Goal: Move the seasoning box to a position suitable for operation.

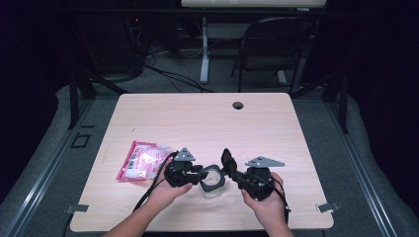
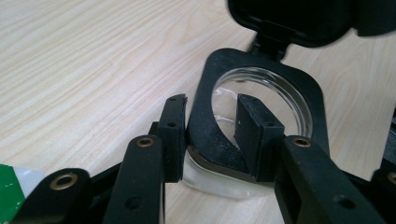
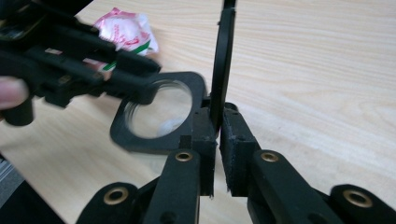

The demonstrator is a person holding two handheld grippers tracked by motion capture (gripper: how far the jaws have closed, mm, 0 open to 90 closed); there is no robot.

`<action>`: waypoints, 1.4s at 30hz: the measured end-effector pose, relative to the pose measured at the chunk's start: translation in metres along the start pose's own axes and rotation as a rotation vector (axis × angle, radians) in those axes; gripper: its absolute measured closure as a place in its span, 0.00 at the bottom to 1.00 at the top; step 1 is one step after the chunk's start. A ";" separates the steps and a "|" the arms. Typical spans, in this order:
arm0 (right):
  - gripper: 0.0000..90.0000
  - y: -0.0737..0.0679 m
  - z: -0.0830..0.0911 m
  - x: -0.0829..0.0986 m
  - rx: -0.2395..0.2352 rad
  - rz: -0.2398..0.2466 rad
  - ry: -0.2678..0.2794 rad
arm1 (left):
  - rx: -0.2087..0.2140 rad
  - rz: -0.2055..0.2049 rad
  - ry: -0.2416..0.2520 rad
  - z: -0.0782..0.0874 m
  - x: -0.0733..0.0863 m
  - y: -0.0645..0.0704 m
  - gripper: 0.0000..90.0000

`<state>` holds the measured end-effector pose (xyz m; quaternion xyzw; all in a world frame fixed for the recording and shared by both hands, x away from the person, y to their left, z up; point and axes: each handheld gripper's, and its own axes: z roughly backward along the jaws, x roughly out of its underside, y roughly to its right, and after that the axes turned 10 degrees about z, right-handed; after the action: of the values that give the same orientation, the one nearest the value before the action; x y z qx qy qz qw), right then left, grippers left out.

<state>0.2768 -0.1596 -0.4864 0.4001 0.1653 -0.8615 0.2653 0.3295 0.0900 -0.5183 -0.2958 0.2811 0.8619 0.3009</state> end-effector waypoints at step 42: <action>0.87 0.034 -0.052 -0.033 0.006 -0.025 0.023 | 0.017 0.030 0.086 -0.003 0.002 0.011 0.71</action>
<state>0.3456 -0.1507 -0.4958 0.4085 0.1707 -0.8607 0.2515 0.3221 0.0818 -0.5182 -0.3258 0.3052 0.8505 0.2783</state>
